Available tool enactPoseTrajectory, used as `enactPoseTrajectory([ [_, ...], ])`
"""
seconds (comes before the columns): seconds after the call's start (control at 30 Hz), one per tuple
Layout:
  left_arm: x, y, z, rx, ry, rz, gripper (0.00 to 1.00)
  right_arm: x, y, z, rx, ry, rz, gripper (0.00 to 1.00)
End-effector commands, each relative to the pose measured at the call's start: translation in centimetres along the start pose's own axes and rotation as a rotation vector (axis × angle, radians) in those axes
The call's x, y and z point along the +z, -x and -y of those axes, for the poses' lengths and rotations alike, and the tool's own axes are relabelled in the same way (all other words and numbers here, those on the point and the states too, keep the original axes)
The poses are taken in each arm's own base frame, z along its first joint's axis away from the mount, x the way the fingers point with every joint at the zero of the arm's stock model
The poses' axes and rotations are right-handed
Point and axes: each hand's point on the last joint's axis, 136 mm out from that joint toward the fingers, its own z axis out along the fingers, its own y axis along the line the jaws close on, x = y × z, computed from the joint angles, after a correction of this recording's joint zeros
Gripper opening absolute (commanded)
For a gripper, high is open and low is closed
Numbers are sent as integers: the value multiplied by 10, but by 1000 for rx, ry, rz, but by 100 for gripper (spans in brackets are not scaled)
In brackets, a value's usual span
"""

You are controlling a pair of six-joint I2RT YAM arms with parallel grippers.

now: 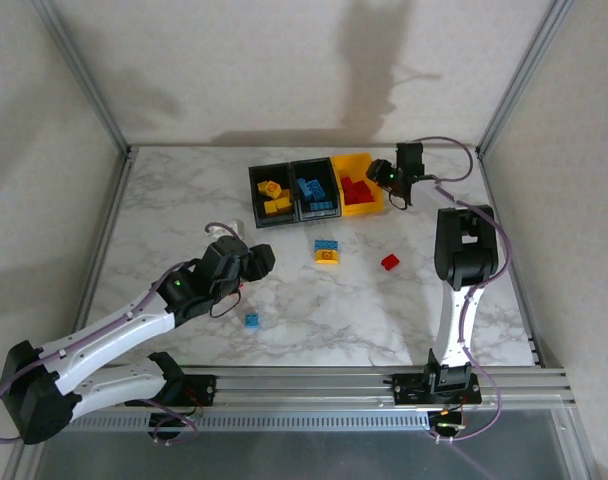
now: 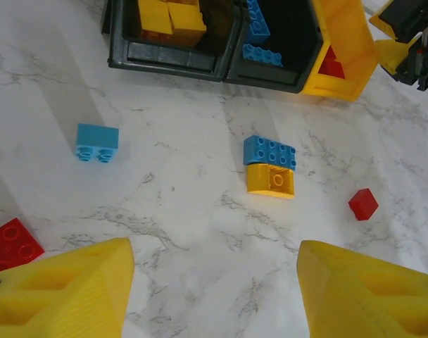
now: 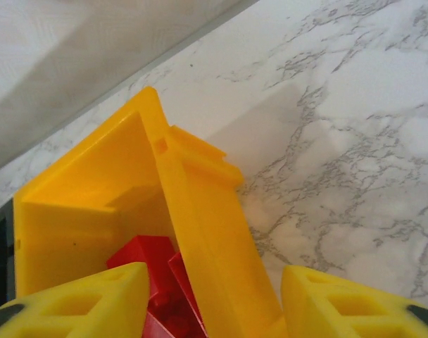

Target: Sort the legos into containers by color

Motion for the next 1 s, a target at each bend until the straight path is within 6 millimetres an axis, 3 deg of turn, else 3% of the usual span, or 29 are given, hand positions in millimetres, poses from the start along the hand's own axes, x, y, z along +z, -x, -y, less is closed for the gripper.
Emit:
enactPoseTrajectory([
  [0.0,-5,3,-9,0,38,24,63,-1,0,-4,-19,27,-20,47],
  [0.33,-1,3,-9,8,39,22,62,-19,-29,-9,-60,16,-49,29],
  [0.57,-2,1,-12,5,42,22,62,-37,-52,-7,-67,-4,-54,25],
  [0.67,-1,1,-13,7,42,20,62,-45,-57,-7,-73,-21,-41,29],
  [0.83,-1,2,-13,8,42,22,63,-59,-45,-5,-82,-70,-7,43],
  [0.97,0,-3,-15,-7,43,9,63,-84,-39,-3,-82,-106,26,53],
])
